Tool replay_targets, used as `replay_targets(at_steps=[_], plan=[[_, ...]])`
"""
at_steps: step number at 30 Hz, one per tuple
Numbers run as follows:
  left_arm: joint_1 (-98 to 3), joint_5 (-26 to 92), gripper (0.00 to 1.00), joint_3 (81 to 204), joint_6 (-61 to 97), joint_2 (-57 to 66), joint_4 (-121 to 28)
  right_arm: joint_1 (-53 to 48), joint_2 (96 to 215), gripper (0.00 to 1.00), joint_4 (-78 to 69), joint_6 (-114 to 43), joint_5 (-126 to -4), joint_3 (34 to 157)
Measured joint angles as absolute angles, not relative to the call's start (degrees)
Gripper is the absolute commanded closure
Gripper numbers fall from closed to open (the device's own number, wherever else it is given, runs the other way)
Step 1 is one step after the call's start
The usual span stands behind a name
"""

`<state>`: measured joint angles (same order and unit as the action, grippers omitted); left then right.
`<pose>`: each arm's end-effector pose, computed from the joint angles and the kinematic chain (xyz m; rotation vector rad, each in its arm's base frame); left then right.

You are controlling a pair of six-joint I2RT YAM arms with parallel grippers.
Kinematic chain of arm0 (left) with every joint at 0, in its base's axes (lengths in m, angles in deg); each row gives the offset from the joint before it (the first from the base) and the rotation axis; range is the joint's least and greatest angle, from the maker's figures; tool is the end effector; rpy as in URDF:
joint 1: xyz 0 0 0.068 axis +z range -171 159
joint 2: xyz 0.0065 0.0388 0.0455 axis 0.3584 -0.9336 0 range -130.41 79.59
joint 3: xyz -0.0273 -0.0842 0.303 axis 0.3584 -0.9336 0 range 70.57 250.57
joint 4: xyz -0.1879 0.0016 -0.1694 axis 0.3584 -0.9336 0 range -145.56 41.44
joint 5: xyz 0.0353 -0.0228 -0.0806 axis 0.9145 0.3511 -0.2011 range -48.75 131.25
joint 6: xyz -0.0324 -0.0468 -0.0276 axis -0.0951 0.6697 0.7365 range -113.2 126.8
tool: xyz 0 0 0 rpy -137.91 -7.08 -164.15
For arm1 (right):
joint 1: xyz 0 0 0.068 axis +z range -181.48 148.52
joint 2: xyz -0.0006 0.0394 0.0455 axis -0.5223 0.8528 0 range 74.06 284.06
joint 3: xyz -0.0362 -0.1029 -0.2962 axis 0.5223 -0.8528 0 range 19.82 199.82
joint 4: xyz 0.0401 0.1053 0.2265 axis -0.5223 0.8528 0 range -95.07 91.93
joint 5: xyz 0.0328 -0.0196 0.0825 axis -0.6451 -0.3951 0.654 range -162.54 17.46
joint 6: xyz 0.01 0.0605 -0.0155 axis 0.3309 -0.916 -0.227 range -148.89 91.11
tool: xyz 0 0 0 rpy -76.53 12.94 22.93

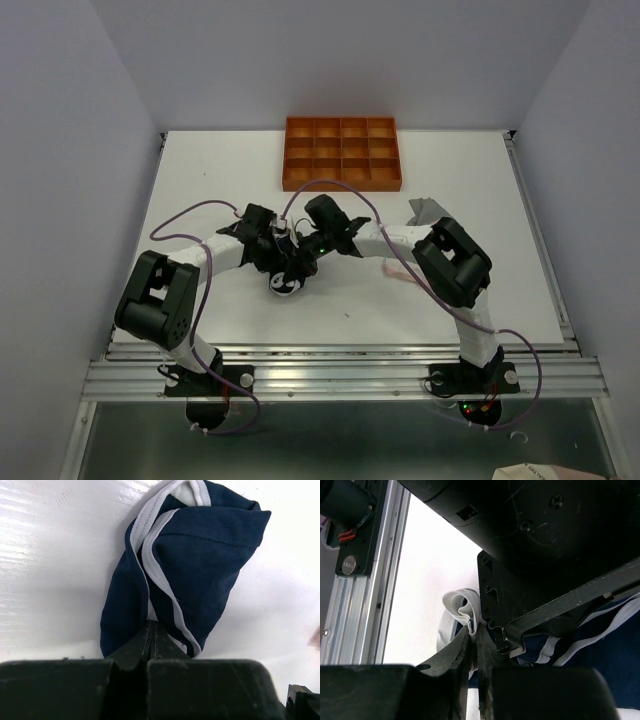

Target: Roll the underwear

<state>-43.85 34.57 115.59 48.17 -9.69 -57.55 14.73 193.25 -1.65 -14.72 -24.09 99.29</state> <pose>0.2743 -0.1218 0.2019 -0.3682 2.5710 -0.5869 0.2972 0.3628 0.2052 -1.5340 1.7509 1.2612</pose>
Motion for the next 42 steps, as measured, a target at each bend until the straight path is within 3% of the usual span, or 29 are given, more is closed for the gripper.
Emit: replay_targets(at_steps=[14,26,37,42], plan=[[-43.11,33.35,1.00,115.28,53.15,-10.43,-56.05,14.71,193.15,0.99,-6.90,-16.42,-24.73,96.93],[-42.98,30.33,1.00,116.05,59.95,-10.56,-61.38,12.04,193.78,0.99,-6.55,-20.82,-33.18,95.94],[-42.74,30.22,1.00,116.09,60.08,-10.56,-61.58,12.17,193.78,0.97,-5.92,-18.35,-30.65,95.94],[-42.76,30.92,0.80,116.09,60.04,-9.99,-61.97,13.09,193.80,0.96,-5.54,-15.68,-31.13,95.94]])
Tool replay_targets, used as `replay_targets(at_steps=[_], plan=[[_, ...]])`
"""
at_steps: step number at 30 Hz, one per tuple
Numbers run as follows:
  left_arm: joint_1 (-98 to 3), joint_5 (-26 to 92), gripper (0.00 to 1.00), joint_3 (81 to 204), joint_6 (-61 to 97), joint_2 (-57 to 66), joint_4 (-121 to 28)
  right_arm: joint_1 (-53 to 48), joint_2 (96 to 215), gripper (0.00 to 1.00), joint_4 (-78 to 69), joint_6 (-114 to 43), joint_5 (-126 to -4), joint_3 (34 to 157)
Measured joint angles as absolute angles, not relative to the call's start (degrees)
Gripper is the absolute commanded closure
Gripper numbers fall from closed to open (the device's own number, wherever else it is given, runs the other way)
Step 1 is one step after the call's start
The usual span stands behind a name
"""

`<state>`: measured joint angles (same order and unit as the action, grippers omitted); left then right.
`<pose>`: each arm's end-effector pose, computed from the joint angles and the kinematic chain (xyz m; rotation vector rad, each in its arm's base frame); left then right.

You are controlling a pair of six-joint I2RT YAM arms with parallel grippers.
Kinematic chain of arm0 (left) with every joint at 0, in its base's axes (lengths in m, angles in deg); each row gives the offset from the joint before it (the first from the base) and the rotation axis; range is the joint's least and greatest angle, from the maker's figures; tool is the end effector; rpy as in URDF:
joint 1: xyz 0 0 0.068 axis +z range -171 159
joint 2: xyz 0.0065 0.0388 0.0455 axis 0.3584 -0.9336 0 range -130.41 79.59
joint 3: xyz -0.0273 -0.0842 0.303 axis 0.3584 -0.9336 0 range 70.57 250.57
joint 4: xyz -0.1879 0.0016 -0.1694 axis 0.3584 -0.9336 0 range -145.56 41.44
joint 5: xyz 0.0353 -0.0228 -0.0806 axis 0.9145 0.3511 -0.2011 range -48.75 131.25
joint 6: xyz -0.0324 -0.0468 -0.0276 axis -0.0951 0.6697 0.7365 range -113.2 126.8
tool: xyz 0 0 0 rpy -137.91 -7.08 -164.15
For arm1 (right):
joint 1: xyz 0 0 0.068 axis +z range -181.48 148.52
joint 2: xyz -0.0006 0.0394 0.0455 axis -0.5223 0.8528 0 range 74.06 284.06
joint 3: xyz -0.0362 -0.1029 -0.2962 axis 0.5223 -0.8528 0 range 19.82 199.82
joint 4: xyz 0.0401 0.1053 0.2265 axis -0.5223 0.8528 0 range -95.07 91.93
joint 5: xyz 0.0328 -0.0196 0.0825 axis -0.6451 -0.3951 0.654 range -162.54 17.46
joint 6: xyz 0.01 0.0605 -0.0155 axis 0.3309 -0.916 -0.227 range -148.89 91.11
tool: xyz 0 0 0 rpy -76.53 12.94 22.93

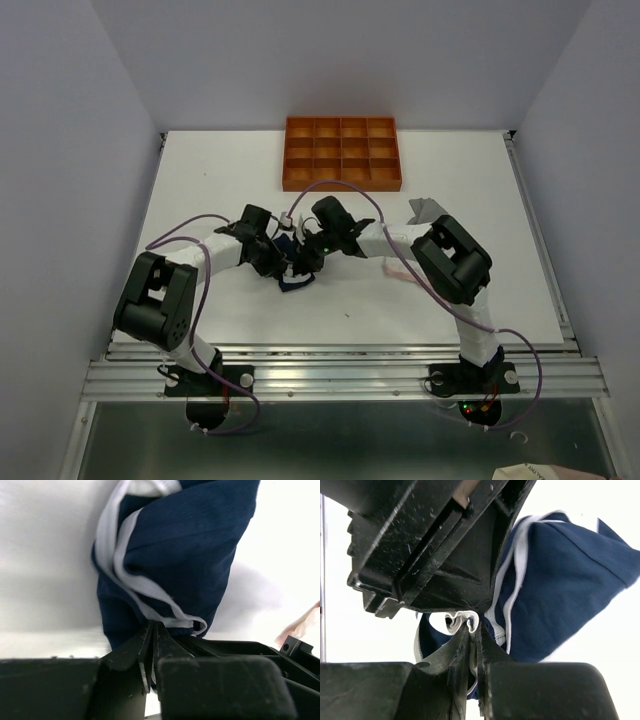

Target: Roll the underwear

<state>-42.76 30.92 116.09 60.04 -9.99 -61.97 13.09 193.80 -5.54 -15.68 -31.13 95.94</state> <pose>0.2702 -0.1173 0.1979 -0.6684 2.6360 -0.6778 0.3090 0.3498 0.1861 -1.4491 1.8421 1.1124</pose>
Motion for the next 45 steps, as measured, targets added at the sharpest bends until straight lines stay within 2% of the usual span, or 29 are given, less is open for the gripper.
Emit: replay_targets(at_steps=[5,13,23,25,27,31,45], plan=[[-42.76,33.63,0.55,116.14,59.75,-6.14,-64.70,14.05,193.82,0.93,-5.63,-14.30,-32.73,95.96],[-42.76,37.30,0.42,116.31,59.21,1.18,-68.61,14.56,194.68,0.90,-6.86,-14.46,-34.30,96.27],[-42.74,36.49,0.39,104.99,59.97,13.35,-68.92,15.15,195.99,0.89,-8.71,-17.76,-35.26,97.03],[-42.76,36.43,0.37,102.74,60.41,15.80,-69.14,15.15,196.34,0.88,-8.78,-18.24,-35.22,97.41],[-42.76,36.34,0.30,100.77,60.78,18.42,-69.58,15.15,196.64,0.89,-8.76,-18.46,-35.20,97.84],[-42.74,36.47,0.29,98.52,61.15,21.96,-68.85,15.17,197.17,0.89,-8.74,-18.61,-34.71,98.48],[-42.63,35.97,0.29,97.60,59.36,14.38,-59.91,15.39,197.52,0.89,-7.42,-16.07,-33.95,99.46]])
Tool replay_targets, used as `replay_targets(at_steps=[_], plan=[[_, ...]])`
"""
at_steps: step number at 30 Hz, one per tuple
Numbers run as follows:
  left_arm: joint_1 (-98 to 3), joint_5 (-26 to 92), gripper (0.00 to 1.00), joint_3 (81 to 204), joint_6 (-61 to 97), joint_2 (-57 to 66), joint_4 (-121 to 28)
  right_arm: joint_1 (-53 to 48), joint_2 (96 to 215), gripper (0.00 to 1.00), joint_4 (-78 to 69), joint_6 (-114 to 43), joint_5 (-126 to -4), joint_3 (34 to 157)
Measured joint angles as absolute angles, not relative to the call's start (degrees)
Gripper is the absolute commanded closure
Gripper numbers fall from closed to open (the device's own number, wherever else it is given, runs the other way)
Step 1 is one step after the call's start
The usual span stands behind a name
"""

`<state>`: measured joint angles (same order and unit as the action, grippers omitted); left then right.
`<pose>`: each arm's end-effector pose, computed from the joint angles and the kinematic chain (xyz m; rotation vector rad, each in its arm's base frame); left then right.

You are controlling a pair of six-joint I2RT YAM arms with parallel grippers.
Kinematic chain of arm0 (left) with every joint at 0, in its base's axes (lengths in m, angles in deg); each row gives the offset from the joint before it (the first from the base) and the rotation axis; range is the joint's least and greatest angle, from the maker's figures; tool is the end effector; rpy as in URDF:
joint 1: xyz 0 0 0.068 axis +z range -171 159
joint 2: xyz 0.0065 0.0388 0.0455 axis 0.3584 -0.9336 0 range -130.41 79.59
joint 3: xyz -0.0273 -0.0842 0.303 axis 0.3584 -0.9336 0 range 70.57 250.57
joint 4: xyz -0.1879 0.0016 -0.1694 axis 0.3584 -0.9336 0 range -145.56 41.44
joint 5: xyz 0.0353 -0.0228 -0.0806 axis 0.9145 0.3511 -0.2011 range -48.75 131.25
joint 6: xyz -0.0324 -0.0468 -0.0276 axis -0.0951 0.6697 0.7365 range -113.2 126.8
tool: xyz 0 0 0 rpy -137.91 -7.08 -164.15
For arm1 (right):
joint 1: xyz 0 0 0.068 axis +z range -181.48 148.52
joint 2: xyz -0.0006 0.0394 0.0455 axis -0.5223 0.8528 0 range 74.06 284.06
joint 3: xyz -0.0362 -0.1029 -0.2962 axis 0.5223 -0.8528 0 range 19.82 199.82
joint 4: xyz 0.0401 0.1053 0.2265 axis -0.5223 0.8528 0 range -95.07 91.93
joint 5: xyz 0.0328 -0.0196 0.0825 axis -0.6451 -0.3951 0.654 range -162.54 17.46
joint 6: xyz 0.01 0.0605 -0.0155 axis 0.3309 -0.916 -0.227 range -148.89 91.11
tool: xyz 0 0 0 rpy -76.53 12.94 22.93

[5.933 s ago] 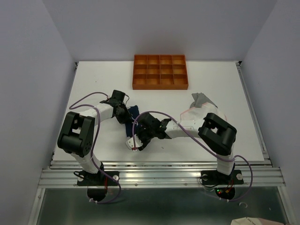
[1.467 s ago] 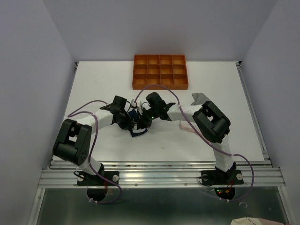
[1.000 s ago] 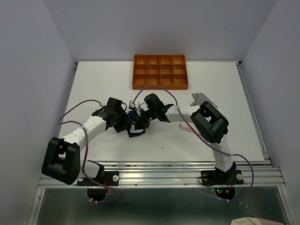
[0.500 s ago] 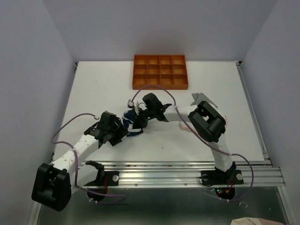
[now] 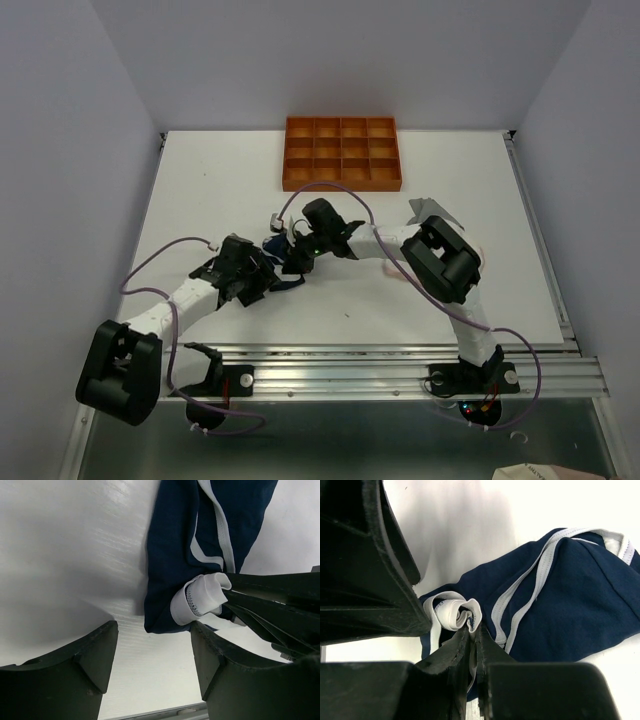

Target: Roll the underwear

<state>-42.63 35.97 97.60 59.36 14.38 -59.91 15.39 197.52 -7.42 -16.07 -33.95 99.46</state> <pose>0.1775 -0.0753 0.2014 -0.6388 2.4718 -0.6614 0.3097 0.3752 0.1763 -1.4621 1.8176 1.0753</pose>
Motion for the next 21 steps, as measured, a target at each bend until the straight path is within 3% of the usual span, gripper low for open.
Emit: replay_targets(at_steps=[6,12,18,21], plan=[[-42.13,36.36,0.38,97.73,58.62,12.72,-57.82,15.50,197.54,0.89,-6.40,-14.50,-33.93,99.94],[-41.89,35.86,0.57,98.93,57.28,9.35,-56.22,15.50,197.71,0.88,-5.41,-13.58,-33.73,100.47],[-41.89,35.42,0.71,99.81,56.34,7.21,-55.70,15.50,197.93,0.78,-4.06,-12.99,-33.53,101.32],[-41.89,35.18,0.85,100.20,55.93,6.75,-55.52,15.61,197.95,0.71,-2.44,-12.31,-33.97,102.08]])
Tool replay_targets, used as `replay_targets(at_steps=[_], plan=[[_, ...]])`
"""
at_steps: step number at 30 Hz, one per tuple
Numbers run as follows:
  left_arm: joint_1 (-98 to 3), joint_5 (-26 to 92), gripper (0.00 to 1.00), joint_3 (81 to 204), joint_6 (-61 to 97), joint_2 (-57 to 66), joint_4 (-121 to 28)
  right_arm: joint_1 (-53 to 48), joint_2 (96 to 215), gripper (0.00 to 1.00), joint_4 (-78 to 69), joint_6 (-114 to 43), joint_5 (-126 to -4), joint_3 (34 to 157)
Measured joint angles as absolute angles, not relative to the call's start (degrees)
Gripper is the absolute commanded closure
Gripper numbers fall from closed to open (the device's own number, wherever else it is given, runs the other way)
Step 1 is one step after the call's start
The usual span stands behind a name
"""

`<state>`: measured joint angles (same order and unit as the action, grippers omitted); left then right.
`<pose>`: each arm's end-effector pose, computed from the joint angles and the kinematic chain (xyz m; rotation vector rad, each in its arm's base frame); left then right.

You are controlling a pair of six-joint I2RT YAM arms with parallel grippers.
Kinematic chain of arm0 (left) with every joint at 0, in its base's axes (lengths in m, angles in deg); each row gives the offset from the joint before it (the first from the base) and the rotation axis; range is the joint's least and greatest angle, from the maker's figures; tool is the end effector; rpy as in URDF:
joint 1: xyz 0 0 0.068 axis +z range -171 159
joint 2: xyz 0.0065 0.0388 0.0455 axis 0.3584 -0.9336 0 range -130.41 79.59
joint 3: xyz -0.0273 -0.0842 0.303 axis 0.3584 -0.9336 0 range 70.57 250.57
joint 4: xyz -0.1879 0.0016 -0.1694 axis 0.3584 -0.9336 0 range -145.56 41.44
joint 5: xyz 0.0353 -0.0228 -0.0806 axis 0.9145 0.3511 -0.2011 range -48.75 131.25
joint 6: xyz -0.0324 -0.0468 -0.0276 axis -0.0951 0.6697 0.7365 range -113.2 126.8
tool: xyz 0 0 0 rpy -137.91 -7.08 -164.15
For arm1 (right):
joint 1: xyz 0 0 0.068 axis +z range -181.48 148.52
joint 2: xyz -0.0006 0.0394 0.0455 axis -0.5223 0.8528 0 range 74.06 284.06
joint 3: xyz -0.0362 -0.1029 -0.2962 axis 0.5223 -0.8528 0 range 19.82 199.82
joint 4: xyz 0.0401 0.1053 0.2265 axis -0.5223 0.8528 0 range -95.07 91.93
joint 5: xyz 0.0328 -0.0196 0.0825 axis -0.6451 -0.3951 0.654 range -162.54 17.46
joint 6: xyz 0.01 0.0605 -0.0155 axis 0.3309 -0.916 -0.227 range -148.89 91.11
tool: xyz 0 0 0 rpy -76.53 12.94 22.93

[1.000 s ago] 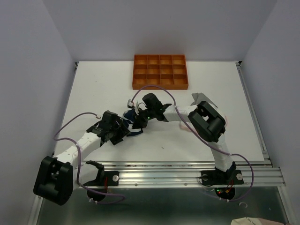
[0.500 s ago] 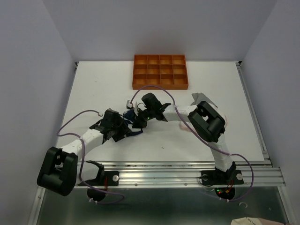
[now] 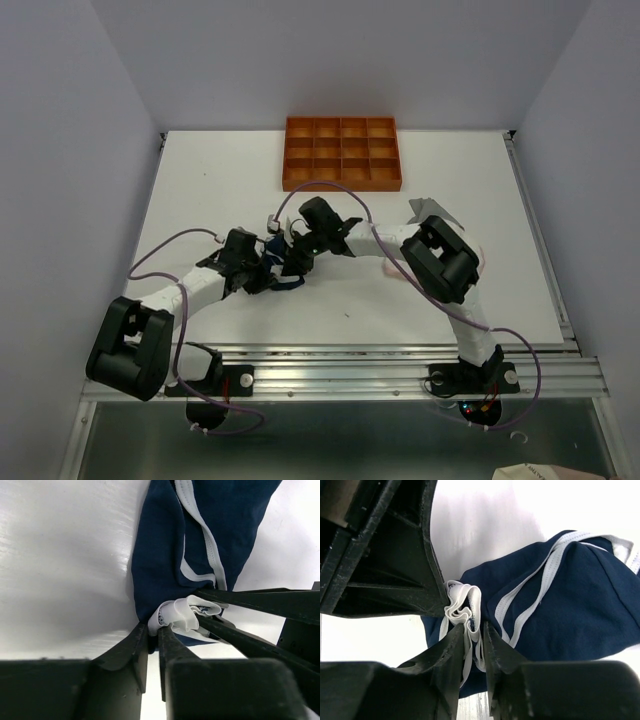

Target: Roll the underwear

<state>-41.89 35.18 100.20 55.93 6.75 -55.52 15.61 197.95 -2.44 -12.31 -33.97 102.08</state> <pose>0.2040 -0.0835 0.1961 -0.5760 2.4910 -0.6424 0.3101 0.3783 0.1792 -1.5273 1.8054 1.0492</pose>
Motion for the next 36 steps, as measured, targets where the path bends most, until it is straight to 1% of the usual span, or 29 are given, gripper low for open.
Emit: replay_targets(at_steps=[2,3,4,6,8,11,13,18,19,23,24,25,30,33,36], plan=[[-41.89,35.14,0.99,100.40,55.73,6.51,-55.39,15.82,197.95,0.67,-1.37,-12.18,-34.96,102.67],[-41.89,35.12,1.00,100.51,55.64,6.40,-55.41,15.91,197.95,0.67,-0.71,-12.12,-35.59,103.05],[-41.89,35.10,1.00,100.62,55.38,6.23,-55.28,15.96,197.95,0.64,-0.47,-12.12,-35.98,103.24],[-41.86,34.90,1.00,100.70,55.16,5.81,-54.76,16.20,197.89,0.62,0.64,-12.10,-37.58,104.01],[-41.86,34.40,1.00,100.75,54.88,5.33,-53.84,16.20,197.43,0.55,1.32,-11.94,-38.45,104.18],[-41.75,33.74,1.00,101.05,54.42,4.50,-52.85,16.22,196.21,0.53,2.48,-11.61,-39.79,104.20],[-41.71,33.43,1.00,101.27,53.98,4.24,-52.70,16.04,195.16,0.47,2.72,-11.13,-40.75,104.20],[-41.51,32.43,1.00,101.58,52.32,3.91,-52.72,13.49,192.12,0.42,3.29,-9.71,-40.16,104.20],[-41.51,32.12,1.00,101.80,51.97,3.63,-52.72,13.00,191.22,0.39,3.33,-8.99,-39.76,104.07],[-41.49,29.48,1.00,102.65,50.29,2.12,-52.31,11.43,185.52,0.36,3.02,-4.12,-37.77,99.48],[-41.51,28.84,1.00,103.02,50.05,1.66,-52.31,11.34,183.03,0.36,2.74,-1.71,-36.68,96.73],[-41.51,28.08,1.00,103.37,49.63,1.02,-52.24,11.37,181.32,0.33,2.81,0.32,-35.83,94.87],[-41.51,24.87,1.00,105.03,48.32,-1.12,-52.64,12.09,174.37,0.33,2.43,13.00,-32.40,84.53],[-41.51,23.80,1.00,106.10,47.73,-2.04,-53.66,13.03,173.28,0.33,3.64,19.55,-32.38,81.34],[-41.51,23.14,1.00,107.41,47.40,-2.87,-55.59,16.06,173.04,0.33,4.64,25.85,-33.77,78.65]])
